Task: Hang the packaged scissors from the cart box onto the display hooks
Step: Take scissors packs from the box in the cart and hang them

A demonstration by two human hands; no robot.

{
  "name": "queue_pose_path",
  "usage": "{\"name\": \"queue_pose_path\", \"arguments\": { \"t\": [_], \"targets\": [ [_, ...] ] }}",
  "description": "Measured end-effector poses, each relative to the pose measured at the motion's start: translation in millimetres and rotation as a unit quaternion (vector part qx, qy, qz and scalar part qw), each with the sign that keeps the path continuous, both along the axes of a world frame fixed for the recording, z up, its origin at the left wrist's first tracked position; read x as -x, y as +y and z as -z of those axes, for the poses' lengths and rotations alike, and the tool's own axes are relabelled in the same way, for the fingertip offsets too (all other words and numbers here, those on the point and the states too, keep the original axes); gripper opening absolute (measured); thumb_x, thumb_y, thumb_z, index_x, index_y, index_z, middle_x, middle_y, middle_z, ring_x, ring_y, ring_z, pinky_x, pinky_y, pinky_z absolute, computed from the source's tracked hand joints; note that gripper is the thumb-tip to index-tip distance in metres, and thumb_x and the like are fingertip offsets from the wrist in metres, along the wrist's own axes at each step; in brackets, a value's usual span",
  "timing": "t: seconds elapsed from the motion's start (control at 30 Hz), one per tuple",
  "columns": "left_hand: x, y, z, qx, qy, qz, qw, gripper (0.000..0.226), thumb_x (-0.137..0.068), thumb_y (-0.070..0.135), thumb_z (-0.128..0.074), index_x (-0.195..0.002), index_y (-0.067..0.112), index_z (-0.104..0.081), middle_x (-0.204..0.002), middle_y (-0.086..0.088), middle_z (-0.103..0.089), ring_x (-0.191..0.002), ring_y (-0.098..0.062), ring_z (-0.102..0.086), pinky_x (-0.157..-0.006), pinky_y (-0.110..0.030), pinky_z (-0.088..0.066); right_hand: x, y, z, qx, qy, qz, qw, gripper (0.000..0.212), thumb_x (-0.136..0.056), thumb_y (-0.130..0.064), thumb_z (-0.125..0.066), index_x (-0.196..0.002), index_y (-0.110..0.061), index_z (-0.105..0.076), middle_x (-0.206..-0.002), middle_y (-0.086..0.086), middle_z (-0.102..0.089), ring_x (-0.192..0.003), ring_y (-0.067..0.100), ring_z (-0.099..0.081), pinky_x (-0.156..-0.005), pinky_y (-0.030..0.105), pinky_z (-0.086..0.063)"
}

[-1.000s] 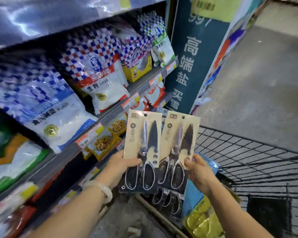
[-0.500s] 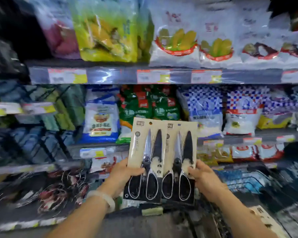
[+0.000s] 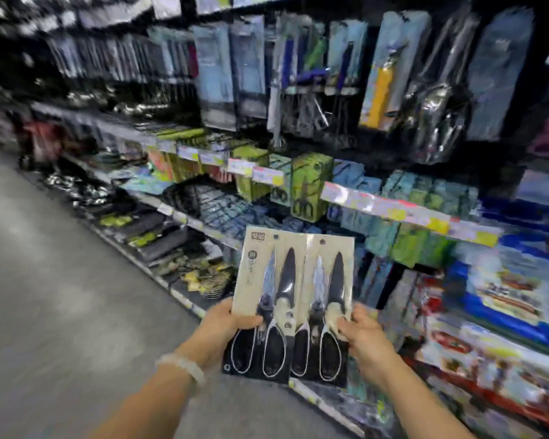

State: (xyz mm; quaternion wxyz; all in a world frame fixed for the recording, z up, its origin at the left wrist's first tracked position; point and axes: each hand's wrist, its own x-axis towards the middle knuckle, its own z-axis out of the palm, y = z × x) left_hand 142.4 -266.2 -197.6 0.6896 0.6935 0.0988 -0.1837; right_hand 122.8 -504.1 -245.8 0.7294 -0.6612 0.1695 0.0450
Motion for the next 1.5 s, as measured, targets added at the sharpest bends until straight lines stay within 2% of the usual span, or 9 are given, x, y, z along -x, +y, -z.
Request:
{"name": "queue_pose_path", "arguments": {
  "t": [0.2, 0.37, 0.5, 0.7, 0.87, 0.97, 1.07, 1.3, 1.5],
  "targets": [
    [-58.8, 121.5, 4.6, -0.007, -0.023, -0.067, 0.997, 0.02, -0.077, -0.011, -0.064, -0.09, 0.004, -0.065, -0.075, -0.01, -0.074, -0.068, -0.024, -0.068, -0.071, -0.036, -0.056, -86.2, 124.6, -7.2, 0.011, -0.004, -0.073, 0.997, 0.025, -0.092, 0.003, -0.047, -0.102, -0.014, -0.062, -0.096, 0.01, -0.068, -0.089, 0.027, -0.061, -0.092, 0.045, -0.045],
    [-121.8, 185.3, 17.0, 0.016, -0.025, -0.096, 0.995, 0.031, -0.076, -0.009, -0.066, -0.104, 0.004, -0.064, -0.093, -0.014, -0.074, -0.087, -0.033, -0.069, -0.086, -0.046, -0.054, -164.4, 186.5, -7.6, 0.029, 0.004, -0.098, 0.995, 0.024, -0.092, 0.003, -0.046, -0.098, -0.015, -0.061, -0.089, 0.003, -0.07, -0.083, 0.023, -0.063, -0.082, 0.037, -0.048],
    [-193.7, 234.0, 26.5, 0.027, -0.017, -0.109, 0.994, 0.032, -0.078, -0.006, -0.065, -0.108, 0.003, -0.061, -0.092, -0.019, -0.073, -0.079, -0.033, -0.07, -0.069, -0.04, -0.056, -245.5, 233.9, -8.8, 0.044, -0.011, -0.127, 0.991, 0.022, -0.094, -0.002, -0.046, -0.099, -0.02, -0.058, -0.09, -0.001, -0.066, -0.078, 0.015, -0.061, -0.064, 0.027, -0.046],
    [-299.6, 312.0, 14.4, 0.026, -0.01, -0.136, 0.99, 0.035, -0.074, -0.005, -0.069, -0.107, 0.003, -0.059, -0.093, -0.021, -0.072, -0.081, -0.036, -0.07, -0.072, -0.043, -0.057, -365.7, 317.3, -16.1, 0.082, -0.011, -0.159, 0.984, 0.018, -0.093, -0.002, -0.047, -0.105, -0.011, -0.058, -0.101, 0.008, -0.067, -0.09, 0.024, -0.063, -0.08, 0.035, -0.047],
    [-375.4, 376.2, 13.2, 0.031, 0.002, -0.149, 0.988, 0.036, -0.075, -0.004, -0.07, -0.107, 0.005, -0.057, -0.101, -0.024, -0.07, -0.094, -0.042, -0.067, -0.086, -0.051, -0.054, -452.9, 381.2, -16.6, 0.114, -0.008, -0.184, 0.976, 0.012, -0.095, -0.003, -0.046, -0.098, -0.013, -0.054, -0.093, 0.003, -0.064, -0.078, 0.014, -0.059, -0.068, 0.024, -0.048],
    [-423.4, 412.6, 24.2, 0.029, 0.013, -0.148, 0.988, 0.03, -0.078, -0.006, -0.066, -0.105, 0.005, -0.058, -0.097, -0.023, -0.071, -0.091, -0.041, -0.068, -0.086, -0.052, -0.054, -498.1, 418.1, -5.0, 0.119, -0.002, -0.167, 0.979, 0.016, -0.094, -0.004, -0.047, -0.087, -0.017, -0.054, -0.086, 0.001, -0.063, -0.072, 0.012, -0.057, -0.061, 0.021, -0.043],
    [-473.4, 450.0, 32.4, 0.027, 0.025, -0.112, 0.993, 0.033, -0.071, -0.006, -0.07, -0.1, 0.004, -0.06, -0.089, -0.022, -0.072, -0.081, -0.037, -0.069, -0.082, -0.048, -0.056, -539.1, 455.6, 9.1, 0.125, 0.018, -0.143, 0.982, 0.013, -0.095, -0.005, -0.047, -0.098, -0.014, -0.056, -0.093, 0.002, -0.065, -0.078, 0.014, -0.06, -0.062, 0.024, -0.044],
    [-596.7, 545.6, 36.8, -0.014, 0.044, 0.001, 0.999, 0.032, -0.073, -0.007, -0.07, -0.103, 0.002, -0.061, -0.088, -0.024, -0.071, -0.078, -0.036, -0.068, -0.082, -0.05, -0.056, -610.8, 546.6, 19.5, 0.05, 0.056, -0.01, 0.997, 0.052, -0.098, -0.011, -0.044, -0.146, -0.005, -0.024, -0.145, 0.01, -0.038, -0.133, 0.028, -0.038, -0.105, 0.038, -0.033],
    [-667.8, 579.7, 35.8, -0.027, 0.048, 0.068, 0.996, 0.039, -0.07, -0.005, -0.074, -0.107, -0.002, -0.062, -0.093, -0.023, -0.072, -0.085, -0.038, -0.069, -0.075, -0.044, -0.057, -655.7, 576.9, 2.7, 0.07, 0.054, 0.097, 0.991, 0.021, -0.093, -0.005, -0.048, -0.113, -0.006, -0.055, -0.106, 0.015, -0.065, -0.097, 0.031, -0.061, -0.09, 0.043, -0.048]
  ]
}}
